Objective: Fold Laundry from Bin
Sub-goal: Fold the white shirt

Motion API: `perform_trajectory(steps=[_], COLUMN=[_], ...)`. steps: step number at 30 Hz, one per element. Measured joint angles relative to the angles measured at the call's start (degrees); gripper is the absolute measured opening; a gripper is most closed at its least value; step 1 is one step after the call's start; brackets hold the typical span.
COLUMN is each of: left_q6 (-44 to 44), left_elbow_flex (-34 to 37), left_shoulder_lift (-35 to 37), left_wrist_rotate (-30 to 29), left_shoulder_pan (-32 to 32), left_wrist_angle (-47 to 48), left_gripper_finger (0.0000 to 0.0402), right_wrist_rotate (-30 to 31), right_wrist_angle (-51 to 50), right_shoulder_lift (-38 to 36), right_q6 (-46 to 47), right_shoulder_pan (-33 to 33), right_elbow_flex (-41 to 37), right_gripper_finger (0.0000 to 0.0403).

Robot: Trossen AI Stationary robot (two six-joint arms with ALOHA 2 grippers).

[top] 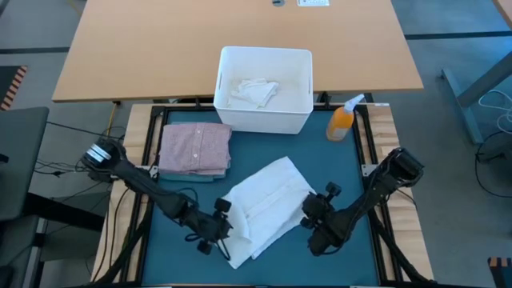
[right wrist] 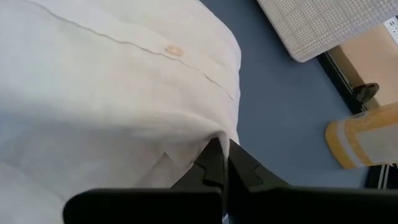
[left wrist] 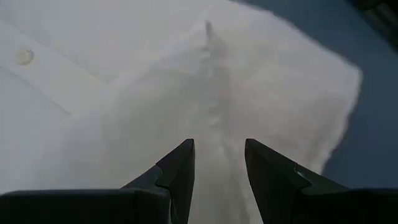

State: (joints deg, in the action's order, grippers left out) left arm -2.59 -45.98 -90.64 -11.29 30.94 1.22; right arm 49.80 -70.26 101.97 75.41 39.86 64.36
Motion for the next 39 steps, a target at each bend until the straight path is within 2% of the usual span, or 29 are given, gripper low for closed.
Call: perform_trajectory(steps=[7, 9, 15, 23, 27, 30, 35, 37, 39], left_q6=[0.38, 0.00, -1.84, -13.75, -16.89, -18.11, -18.35, -15.83, -11.75], left_elbow_flex=[0.00, 0.00, 0.00, -0.02, -0.02, -0.02, -0.02, 0.58, 2.31], left_shoulder_lift=[-1.96, -1.96, -1.96, 3.74, 10.08, 15.30, 21.84, 22.19, 20.96], left_wrist_rotate=[-9.64, -10.82, -8.74, -0.78, -1.59, -5.89, -13.24, -14.02, -12.10], left_shoulder_pan=[1.58, 1.53, 1.61, 1.59, 1.58, 1.58, 1.53, 1.53, 1.50], left_wrist_angle=[2.86, 3.82, 9.12, 25.60, 32.34, 35.22, 31.97, 23.56, 12.87], left_gripper_finger=[0.0133, 0.0133, 0.0121, 0.0051, 0.0020, 0.0004, 0.0004, 0.0004, 0.0004], right_wrist_rotate=[-0.42, -0.44, -1.89, -3.80, -5.52, -6.81, -7.88, -8.60, -10.57], right_wrist_angle=[0.26, 0.46, 0.12, -1.88, -2.62, -2.69, -2.89, -3.16, -3.05], right_shoulder_lift=[0.00, 0.00, 0.00, 0.00, 0.00, 0.00, 0.00, -0.53, -2.05], right_q6=[-0.71, -0.72, -0.84, -0.91, -3.14, -4.72, -5.46, -7.33, -10.13], right_shoulder_pan=[-1.12, -1.09, -1.08, -1.08, -1.04, -0.99, -0.93, -0.86, -0.97], right_elbow_flex=[0.02, 0.02, 0.02, 0.04, 0.04, 0.04, 0.13, 0.65, 1.60], right_gripper_finger=[0.0016, 0.0016, 0.0016, 0.0016, 0.0016, 0.0016, 0.0037, 0.0054, 0.0074])
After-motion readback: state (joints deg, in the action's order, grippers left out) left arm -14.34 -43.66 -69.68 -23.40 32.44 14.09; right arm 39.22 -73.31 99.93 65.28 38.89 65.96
